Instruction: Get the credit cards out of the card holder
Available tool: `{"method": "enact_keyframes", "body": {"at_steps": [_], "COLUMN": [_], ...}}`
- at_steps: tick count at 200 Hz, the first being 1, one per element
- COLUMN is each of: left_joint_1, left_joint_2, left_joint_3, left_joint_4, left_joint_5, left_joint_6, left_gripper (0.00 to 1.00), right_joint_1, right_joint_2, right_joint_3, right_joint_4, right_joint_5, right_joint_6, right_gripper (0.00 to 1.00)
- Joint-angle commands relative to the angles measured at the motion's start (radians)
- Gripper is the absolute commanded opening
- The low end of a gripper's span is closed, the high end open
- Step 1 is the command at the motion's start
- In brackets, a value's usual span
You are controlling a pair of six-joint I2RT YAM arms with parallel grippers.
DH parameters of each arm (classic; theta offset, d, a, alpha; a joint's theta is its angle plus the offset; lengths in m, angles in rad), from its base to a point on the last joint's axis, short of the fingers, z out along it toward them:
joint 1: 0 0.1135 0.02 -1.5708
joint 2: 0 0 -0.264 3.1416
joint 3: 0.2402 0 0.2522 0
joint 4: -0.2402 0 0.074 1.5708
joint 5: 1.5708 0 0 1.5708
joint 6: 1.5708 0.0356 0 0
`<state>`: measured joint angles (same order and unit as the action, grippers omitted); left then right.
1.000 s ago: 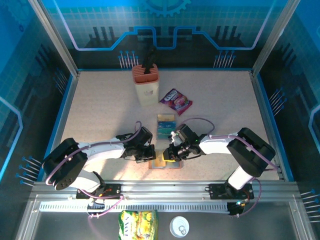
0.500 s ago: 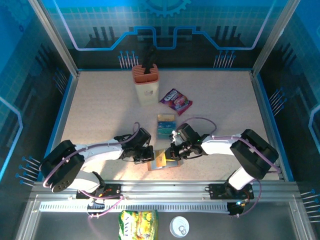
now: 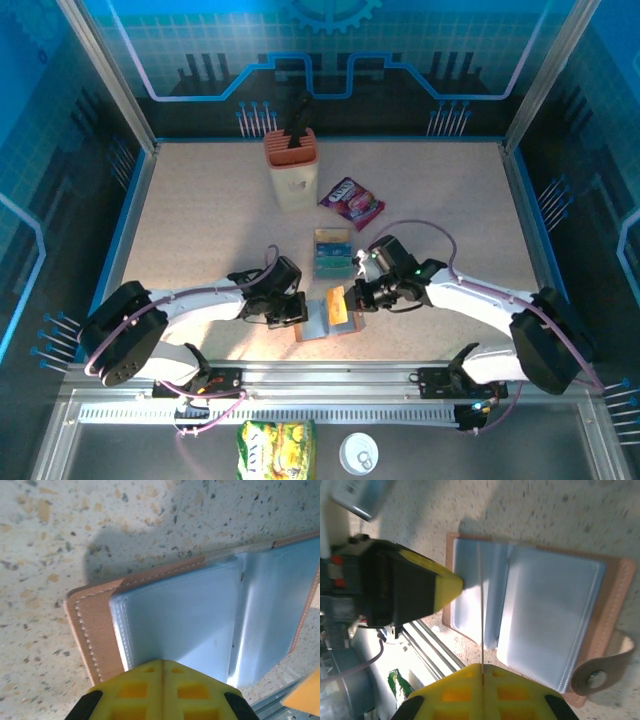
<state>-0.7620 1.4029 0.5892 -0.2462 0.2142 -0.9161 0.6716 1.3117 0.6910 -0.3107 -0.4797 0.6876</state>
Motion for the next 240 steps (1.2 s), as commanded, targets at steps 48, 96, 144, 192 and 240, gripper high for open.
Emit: {"method": "enact_keyframes", "body": {"at_steps": [48,96,144,192,240], "left_joint_1": [0.005,0.006,0.032,0.041,0.046], "left_joint_2": [0.049,-0.065,-0.155,-0.174,-0.081], "left_joint_3": [0.104,0.090,0.050,0.005,0.014], "left_joint_4": [-0.095,-0.139,-0.178,-0.199,-0.167], "left_joint_5": [-0.025,-0.052,-0.077,-0.070,-0.031], "left_joint_6": [0.090,0.083,0.061,0.021,0.033], "left_gripper": [0.04,0.13,0.14,0.15,0.13], "right_joint_1": [-0.098,-0.106,-0.119,-0.120,-0.128], "right_joint_2": [0.031,0.207,0.419,0.620,0.749], "right_joint_3": [0.303,0.585,0.863,1.116,1.260], "right_joint_4": [-0.394,-0.569,-0.652,-0.766,-0.841], "right_joint_5": [0.133,0.270,0.315,0.362,0.397], "right_joint_6": [-0.481,-0.872,-1.172,-1.383,-1.493], "right_gripper": [0.00,0.00,0.00,0.00,0.00]}}
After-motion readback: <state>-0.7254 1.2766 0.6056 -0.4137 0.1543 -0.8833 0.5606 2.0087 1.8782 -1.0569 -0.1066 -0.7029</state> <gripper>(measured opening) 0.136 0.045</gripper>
